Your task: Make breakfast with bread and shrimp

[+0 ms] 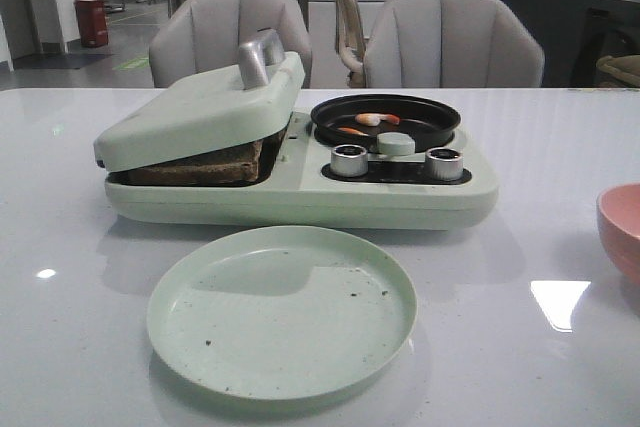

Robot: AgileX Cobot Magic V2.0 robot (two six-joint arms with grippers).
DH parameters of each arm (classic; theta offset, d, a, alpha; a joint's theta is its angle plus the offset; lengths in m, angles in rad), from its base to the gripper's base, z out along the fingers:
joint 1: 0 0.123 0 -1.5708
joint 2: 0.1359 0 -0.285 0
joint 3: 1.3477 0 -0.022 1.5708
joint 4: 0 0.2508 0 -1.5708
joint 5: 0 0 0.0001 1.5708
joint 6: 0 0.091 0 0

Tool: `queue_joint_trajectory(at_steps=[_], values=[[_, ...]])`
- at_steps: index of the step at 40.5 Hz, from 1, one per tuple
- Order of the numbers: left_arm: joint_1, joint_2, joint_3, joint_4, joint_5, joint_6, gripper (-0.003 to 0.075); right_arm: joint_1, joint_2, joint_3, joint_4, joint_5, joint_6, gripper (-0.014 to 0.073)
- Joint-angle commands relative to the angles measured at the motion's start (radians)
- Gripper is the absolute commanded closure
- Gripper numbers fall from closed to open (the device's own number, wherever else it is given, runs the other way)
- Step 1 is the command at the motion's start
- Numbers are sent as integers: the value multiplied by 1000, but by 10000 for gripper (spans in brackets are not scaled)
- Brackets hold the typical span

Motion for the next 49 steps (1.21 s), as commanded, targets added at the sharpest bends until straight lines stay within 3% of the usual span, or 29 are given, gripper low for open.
queue_joint_trajectory(at_steps=[1,31,49], values=[[-8,-22,6,0,-96,-4,619,-1,6,-25,2,-55,-13,559],[-8,-22,6,0,-96,-4,619,-3,-15,-9,-6,-79,-13,559],[-8,-22,6,0,-96,-4,619,-97,-402,496,-4,-870,-13,559]])
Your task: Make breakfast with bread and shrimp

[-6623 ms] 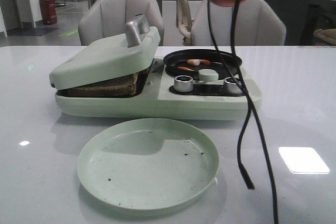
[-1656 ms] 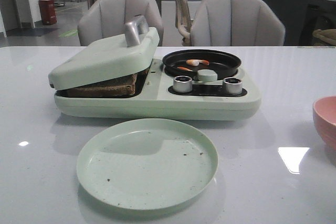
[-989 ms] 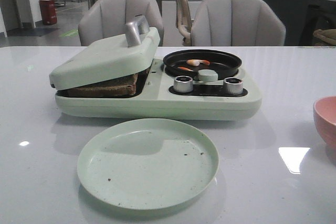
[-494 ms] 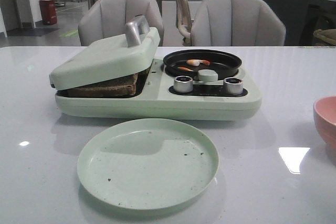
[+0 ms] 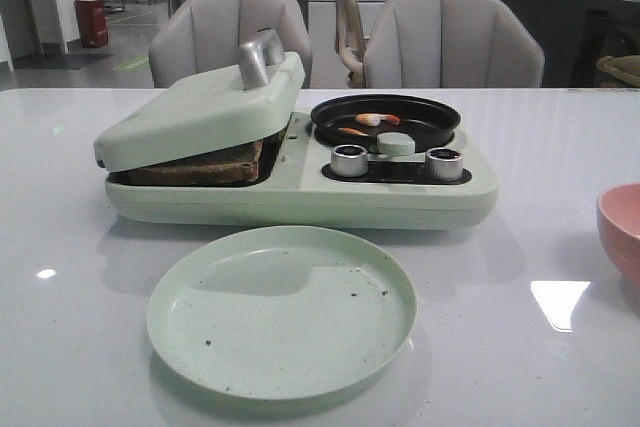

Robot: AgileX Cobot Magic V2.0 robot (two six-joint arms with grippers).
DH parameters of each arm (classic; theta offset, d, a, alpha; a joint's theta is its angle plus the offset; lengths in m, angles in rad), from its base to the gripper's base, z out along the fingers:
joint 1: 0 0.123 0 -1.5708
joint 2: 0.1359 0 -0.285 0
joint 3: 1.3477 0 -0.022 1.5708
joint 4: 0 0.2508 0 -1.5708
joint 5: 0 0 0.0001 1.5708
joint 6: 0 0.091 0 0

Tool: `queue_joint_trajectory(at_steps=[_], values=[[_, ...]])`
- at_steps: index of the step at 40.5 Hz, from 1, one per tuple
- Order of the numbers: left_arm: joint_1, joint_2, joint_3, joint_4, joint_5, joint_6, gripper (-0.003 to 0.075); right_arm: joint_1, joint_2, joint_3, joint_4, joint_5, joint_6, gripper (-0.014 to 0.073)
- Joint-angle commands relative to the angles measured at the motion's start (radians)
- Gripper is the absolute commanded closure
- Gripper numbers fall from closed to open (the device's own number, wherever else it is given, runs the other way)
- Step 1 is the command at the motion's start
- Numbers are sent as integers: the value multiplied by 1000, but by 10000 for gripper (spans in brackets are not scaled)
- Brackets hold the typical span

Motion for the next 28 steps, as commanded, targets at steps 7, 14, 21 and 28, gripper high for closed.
queue_joint_trajectory(at_steps=[7,14,21,28], values=[[-8,-22,6,0,-90,-4,619,-6,-133,163,14,-401,-13,559],[-8,-20,6,0,-90,-4,619,-5,-151,201,14,-495,-13,559],[-8,-20,6,0,-90,-4,619,-5,-151,201,14,-495,-13,559],[-8,-20,6,0,-90,-4,619,-5,-151,201,14,-494,-13,559]])
